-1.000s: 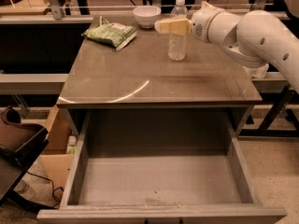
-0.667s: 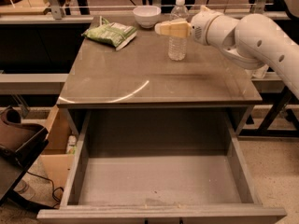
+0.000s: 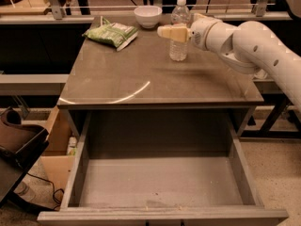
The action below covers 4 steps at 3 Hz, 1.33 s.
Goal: Place water bottle into top drawer
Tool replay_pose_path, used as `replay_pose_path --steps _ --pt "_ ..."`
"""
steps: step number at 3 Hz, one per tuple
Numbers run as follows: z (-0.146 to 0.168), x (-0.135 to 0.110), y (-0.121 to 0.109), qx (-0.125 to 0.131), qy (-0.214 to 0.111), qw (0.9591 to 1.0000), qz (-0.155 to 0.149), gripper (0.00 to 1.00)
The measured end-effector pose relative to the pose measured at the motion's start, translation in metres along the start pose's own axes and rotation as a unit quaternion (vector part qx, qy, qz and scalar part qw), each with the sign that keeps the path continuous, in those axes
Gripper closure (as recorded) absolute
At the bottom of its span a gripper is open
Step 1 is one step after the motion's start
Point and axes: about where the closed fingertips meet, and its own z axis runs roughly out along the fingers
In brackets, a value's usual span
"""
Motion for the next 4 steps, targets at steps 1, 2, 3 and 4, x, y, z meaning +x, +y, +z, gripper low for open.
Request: replay_pose_path --steps 1,2,3,4 --pt "0.0023 0.0012 0.0019 -0.002 0.000 1.0000 0.001 0.40" --pt "0.0040 0.0014 0.0039 -0.004 0.000 1.0000 0.001 0.62" --pt "0.0057 0.0014 0.0060 -0.006 0.000 1.0000 0.001 0.87" --pt "0.0074 0.0015 0.0081 -0.007 0.000 1.0000 0.001 1.00"
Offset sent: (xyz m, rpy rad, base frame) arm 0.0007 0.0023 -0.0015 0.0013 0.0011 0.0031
